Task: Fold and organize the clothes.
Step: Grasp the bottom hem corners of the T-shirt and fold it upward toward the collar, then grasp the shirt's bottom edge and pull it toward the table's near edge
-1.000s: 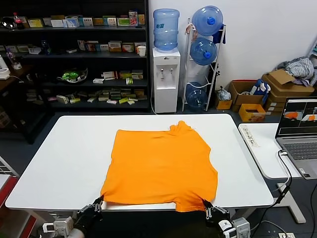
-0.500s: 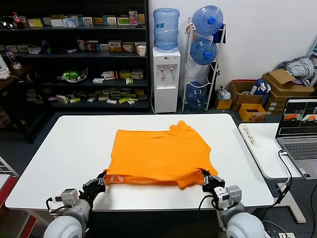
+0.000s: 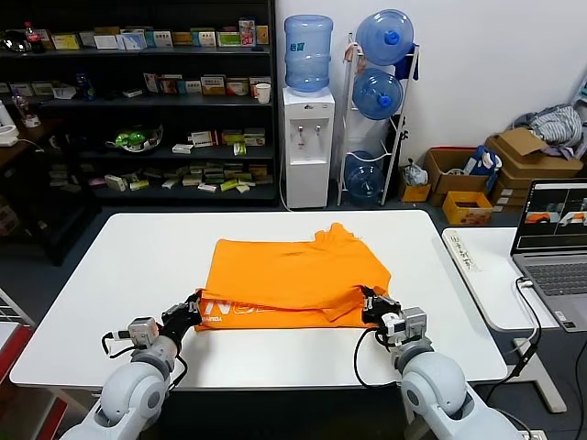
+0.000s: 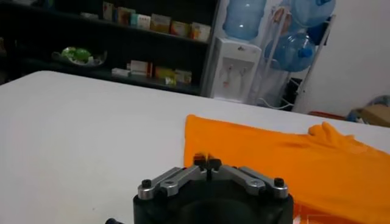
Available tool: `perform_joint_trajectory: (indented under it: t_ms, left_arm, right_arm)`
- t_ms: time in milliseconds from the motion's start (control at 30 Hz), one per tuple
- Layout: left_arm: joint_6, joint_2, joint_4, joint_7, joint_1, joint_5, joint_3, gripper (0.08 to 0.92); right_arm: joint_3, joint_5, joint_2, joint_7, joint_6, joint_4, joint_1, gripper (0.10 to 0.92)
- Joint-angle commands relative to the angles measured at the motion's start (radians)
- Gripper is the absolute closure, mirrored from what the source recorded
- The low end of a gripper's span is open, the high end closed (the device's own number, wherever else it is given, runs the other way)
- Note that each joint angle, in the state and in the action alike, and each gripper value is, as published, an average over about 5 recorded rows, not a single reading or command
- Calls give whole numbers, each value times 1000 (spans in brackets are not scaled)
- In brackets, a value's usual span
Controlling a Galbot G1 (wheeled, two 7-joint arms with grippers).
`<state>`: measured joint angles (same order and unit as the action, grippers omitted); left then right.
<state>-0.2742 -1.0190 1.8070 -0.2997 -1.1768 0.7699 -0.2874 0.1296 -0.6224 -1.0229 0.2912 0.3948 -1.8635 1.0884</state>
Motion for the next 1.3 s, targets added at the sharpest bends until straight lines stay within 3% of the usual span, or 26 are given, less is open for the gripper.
perform_joint_trajectory:
  t_ms: [33,200,567,700,1300]
  left_arm:
    - [7,-2,-77,12,79,-18,23,768]
    - [8,11,-56,22,20,-57,2,629]
    - [17,16,71,46,-245,-94,-72,309]
    - [16,-1,63,56,-243,-97,-66,211]
    - [-13,9,13,51,-164,-47,-42,177]
  right_arm:
    - [-29,5,-11,-17,-8,44,-63,779]
    - [5,34,-4,-35,-12,30,-32,632]
    - [156,76,67,-94,-21,-41,180,320]
    - [184,23,66,-91,28,-42,205,225]
    - [170,-85,54,-56,140,6,168,203]
